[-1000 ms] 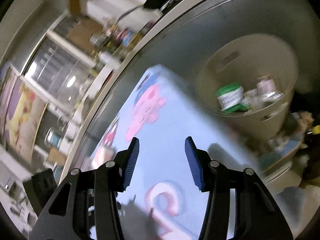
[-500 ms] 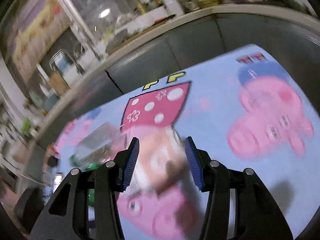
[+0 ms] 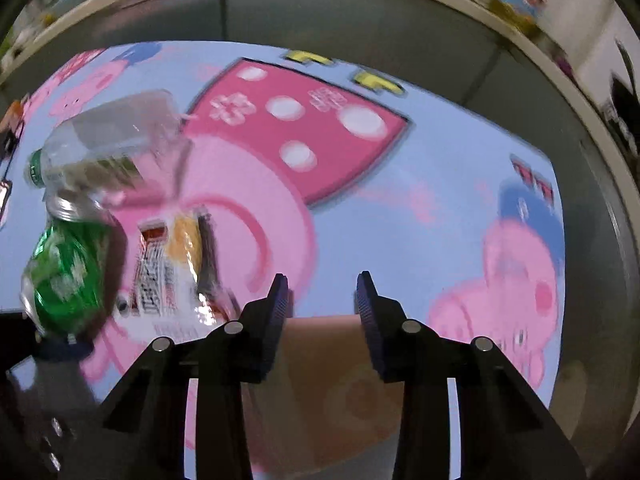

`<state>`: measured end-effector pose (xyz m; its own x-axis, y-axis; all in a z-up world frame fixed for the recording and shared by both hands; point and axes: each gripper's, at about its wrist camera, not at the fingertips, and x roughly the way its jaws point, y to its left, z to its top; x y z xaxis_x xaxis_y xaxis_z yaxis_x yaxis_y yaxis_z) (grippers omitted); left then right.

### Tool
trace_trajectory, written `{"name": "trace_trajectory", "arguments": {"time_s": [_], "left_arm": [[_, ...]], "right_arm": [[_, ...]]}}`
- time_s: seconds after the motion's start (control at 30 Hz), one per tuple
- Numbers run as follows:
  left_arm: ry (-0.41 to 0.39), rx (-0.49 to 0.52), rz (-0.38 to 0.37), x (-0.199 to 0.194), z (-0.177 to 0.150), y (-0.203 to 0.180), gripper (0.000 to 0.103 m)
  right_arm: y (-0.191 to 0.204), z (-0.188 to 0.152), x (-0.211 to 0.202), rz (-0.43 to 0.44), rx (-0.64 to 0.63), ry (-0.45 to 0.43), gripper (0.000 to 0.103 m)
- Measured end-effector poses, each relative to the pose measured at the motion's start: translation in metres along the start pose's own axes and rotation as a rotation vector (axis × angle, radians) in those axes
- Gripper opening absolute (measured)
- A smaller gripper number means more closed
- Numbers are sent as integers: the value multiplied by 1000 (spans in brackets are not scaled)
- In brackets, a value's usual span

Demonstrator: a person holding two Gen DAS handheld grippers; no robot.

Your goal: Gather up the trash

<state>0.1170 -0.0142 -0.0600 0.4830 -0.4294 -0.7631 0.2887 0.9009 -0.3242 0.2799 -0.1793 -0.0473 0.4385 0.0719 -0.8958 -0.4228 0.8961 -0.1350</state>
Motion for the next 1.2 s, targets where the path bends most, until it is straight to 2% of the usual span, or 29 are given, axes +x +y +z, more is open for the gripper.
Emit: {"name": "trace_trajectory", "arguments": {"time_s": [0.07, 0.17, 0.27, 0.3, 0.37, 0.47, 0.53, 0.57, 0.6, 0.67, 0.87, 0.93, 1.03, 1.2], "left_arm": [[0, 3, -6, -2, -4, 0, 45], [4, -8, -26, 1, -4, -7, 45], [10, -13, -41, 1, -5, -9, 45], [12, -10, -43, 0, -5, -10, 45], [10, -4, -42, -3, -5, -14, 45], [4, -4, -42, -12, -7, -14, 45], [0, -7, -42, -18, -9, -11, 45], [0, -10, -44, -22, -11, -9, 45], [2, -14, -48, -24, -13, -7, 45], [8, -29, -59, -27, -16, -3, 45], [27, -86, -128, -31, -23, 8, 45], [34, -94, -147, -30, -24, 7, 52], [61, -89, -174, -23, -25, 1, 53], [114, -79, -228, -4, -29, -16, 53]], "right_arm": [[-18, -21, -4, 33, 58, -3, 36], [-40, -40, -27, 156, 191, -127, 41], [-48, -38, -39, 292, 276, -215, 45], [-45, -34, -37, 335, 287, -220, 47], [-36, -22, -22, 366, 274, -193, 48], [-9, -19, -1, 363, 218, -123, 48], [7, -20, 10, 389, 186, -76, 33], [16, -23, 12, 393, 160, -59, 17], [25, -28, 9, 368, 126, -63, 14], [33, -37, 2, 379, 104, -67, 5], [40, -96, -27, 429, 152, -108, 4], [41, -121, -34, 456, 186, -124, 4], [38, -159, -42, 479, 245, -160, 4], [32, -195, -40, 530, 350, -225, 4]]}}
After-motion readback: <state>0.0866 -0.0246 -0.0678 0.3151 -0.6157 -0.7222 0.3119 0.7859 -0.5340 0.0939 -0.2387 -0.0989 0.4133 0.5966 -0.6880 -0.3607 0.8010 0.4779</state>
